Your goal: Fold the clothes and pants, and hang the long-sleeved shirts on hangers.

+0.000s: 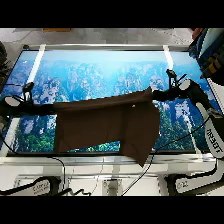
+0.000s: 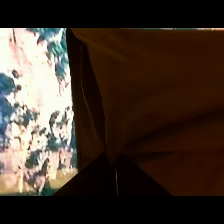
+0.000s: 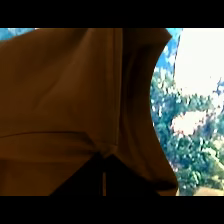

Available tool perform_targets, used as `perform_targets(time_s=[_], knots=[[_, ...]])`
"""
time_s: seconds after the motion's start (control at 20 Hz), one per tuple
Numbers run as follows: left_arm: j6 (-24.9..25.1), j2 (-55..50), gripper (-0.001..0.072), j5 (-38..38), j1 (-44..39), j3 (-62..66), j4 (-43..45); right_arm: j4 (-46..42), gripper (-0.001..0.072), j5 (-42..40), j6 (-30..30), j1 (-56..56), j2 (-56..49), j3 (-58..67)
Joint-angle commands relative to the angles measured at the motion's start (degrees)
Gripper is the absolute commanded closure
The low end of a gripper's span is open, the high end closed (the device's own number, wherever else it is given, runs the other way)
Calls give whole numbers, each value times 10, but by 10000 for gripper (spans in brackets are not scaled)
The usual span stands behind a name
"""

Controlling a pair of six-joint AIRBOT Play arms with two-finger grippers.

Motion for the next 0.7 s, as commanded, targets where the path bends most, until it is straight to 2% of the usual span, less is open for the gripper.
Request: perform_targets(time_s=[0.0,0.2,0.25,0.3,0.35,0.5,0.55,0.6,0.65], knots=[[-8,-27,692,-71,-5,0,12,-5,698,56,5,0,0,0],[-8,-57,682,-74,-11,0,9,-6,697,62,5,0,-1,0],[-8,-59,534,-74,-11,0,10,-6,598,53,5,0,0,0],[-8,-59,202,-75,-11,0,9,-6,332,43,5,0,0,0],[-10,-58,15,-75,-11,1,9,-7,118,34,5,0,0,0],[-10,-48,14,-113,-10,12,10,-19,127,52,14,-9,5,12],[-10,-42,17,-141,-6,23,16,-28,202,75,14,-19,12,21],[-13,-33,60,-170,-1,37,19,-41,273,103,14,-32,19,30],[-14,-20,176,-188,7,46,19,-56,280,137,14,-51,30,35]])
